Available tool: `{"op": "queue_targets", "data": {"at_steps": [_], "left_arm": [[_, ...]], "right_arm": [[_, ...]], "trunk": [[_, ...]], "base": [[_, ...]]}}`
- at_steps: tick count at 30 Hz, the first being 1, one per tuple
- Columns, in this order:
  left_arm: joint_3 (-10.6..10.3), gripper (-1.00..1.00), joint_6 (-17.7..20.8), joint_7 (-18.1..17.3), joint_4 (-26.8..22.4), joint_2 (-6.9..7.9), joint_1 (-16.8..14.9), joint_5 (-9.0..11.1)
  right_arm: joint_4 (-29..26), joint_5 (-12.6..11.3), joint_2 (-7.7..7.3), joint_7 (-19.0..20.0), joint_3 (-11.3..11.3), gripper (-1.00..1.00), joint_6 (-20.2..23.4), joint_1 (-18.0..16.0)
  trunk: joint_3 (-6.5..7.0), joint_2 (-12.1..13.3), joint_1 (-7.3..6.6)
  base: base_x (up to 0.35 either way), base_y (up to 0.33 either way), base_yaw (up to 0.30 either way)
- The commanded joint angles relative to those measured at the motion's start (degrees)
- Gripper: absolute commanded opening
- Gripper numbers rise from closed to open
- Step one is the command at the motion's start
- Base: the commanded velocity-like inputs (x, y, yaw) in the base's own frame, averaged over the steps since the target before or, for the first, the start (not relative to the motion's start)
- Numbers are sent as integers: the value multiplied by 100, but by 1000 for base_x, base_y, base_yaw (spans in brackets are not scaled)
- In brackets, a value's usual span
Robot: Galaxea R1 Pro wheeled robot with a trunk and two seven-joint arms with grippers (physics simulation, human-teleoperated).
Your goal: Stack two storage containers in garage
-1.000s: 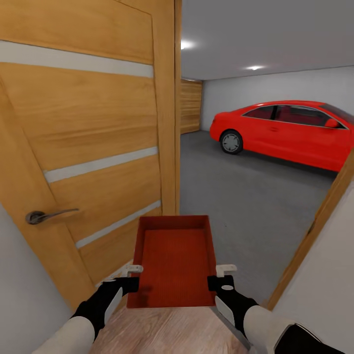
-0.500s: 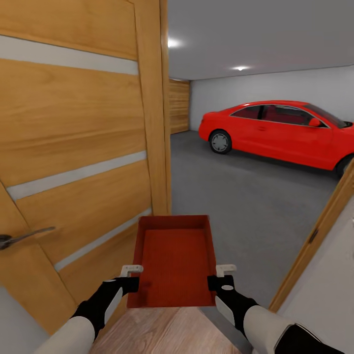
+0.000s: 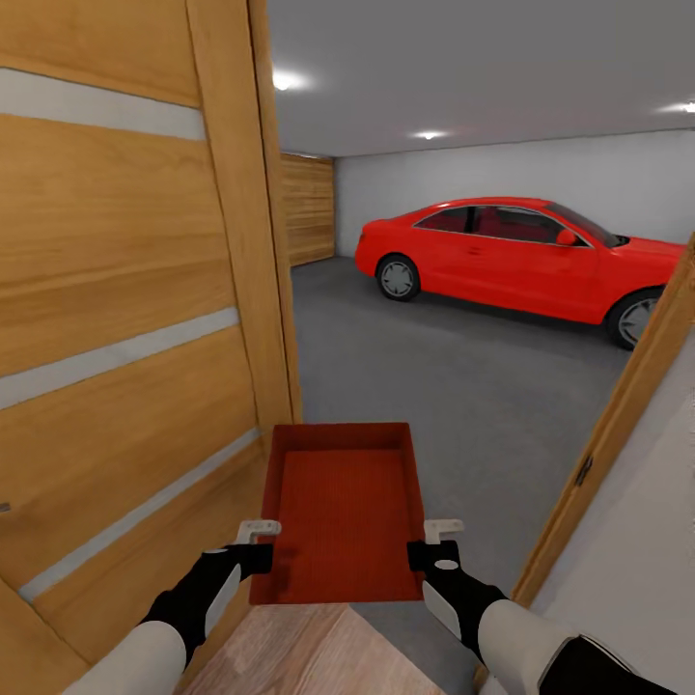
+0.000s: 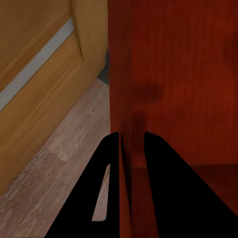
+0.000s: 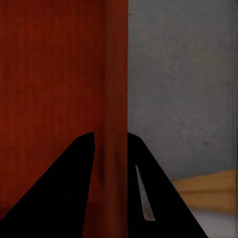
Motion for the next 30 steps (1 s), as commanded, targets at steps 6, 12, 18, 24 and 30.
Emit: {"op": "queue_targets", "data": {"at_steps": [6,12,18,24,30], "left_arm": [[50,-100,39,20,-1,8,1,19],[50,-100,39,19,0,8,1,26],[50,-100,39,20,3,7,1,26],[50,-100,39,19,0,7,1,26],[50,-100,39,17,3,7,1,26]], "right_arm": [[-4,48,-52,-166,-253,-100,-168,-9],[-4,48,-52,-166,-253,-100,-168,-9],[-4,48,-53,-166,-253,-100,-168,-9],[-4,48,-58,-166,-253,-100,-168,-9],[-4,48,-61,-166,-253,-100,-168,-9]], "trunk": [[-8,-7,3],[-8,-7,3],[-8,-7,3],[-8,-7,3],[-8,-7,3]], "base": [[194,0,-206],[199,40,-197],[220,155,-186],[232,183,-184],[234,185,-183]]}}
